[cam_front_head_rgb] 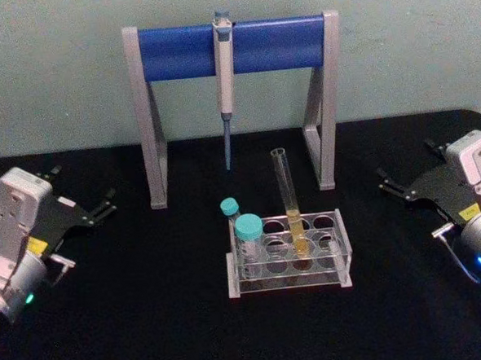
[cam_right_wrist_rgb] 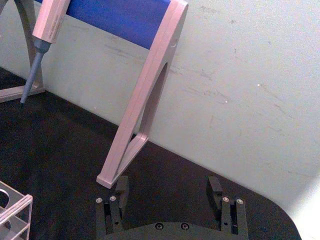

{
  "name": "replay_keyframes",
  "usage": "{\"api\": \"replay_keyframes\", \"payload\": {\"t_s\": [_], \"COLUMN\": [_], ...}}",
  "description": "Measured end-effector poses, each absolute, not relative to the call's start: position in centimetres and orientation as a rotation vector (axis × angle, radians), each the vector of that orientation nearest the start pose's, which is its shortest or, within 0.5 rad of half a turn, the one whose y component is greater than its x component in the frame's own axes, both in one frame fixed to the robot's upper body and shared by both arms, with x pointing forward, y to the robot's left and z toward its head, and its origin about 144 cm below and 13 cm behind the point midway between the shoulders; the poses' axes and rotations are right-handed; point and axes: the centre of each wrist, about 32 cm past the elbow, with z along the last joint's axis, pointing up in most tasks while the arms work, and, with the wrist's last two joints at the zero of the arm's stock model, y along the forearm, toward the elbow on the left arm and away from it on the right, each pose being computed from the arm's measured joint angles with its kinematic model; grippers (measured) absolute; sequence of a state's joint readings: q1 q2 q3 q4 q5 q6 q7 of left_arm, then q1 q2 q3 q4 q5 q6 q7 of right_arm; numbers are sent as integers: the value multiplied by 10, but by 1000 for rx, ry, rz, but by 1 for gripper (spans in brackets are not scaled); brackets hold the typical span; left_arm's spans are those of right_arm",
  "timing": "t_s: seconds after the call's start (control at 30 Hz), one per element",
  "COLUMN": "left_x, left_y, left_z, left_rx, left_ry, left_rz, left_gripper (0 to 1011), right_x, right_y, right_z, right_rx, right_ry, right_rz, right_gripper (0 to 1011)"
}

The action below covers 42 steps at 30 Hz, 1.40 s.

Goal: Pick up the test tube from the test tube rack, shake it, then place it back into the test tube rack.

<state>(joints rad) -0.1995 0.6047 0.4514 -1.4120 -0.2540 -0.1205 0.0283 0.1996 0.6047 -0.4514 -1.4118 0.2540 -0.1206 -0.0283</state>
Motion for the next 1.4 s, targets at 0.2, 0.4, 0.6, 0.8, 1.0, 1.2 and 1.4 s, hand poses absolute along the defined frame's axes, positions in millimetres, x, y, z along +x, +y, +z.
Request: {"api": "replay_keyframes", "payload": {"t_s": [0.2, 0.4, 0.6, 0.8, 1.0, 1.2, 1.4], "left_x": [489, 489, 489, 489, 489, 489, 489], "left_y": [310, 310, 310, 310, 310, 310, 310], "left_z": [1140, 1140, 1140, 1140, 1140, 1140, 1140], "left_rx": [304, 304, 304, 304, 304, 304, 304], "left_ry": [-285, -285, -285, -285, -285, -285, -285], "left_rz": [1248, 1248, 1248, 1248, 1248, 1248, 1248], "left_gripper": [1001, 1001, 1001, 1001, 1001, 1002, 1001], "right_x": [489, 489, 489, 489, 489, 489, 489], "right_y": [-310, -310, -310, -310, -310, -310, -310], "right_z": [1140, 1140, 1140, 1140, 1140, 1140, 1140], "right_rx": [-304, -304, -304, -304, -305, -304, -305], "right_ry": [-285, -285, -285, -285, -285, -285, -285], "right_rz": [-1248, -1248, -1248, -1248, -1248, -1248, -1248], "right_gripper": [1000, 1000, 1000, 1000, 1000, 1000, 1000]}}
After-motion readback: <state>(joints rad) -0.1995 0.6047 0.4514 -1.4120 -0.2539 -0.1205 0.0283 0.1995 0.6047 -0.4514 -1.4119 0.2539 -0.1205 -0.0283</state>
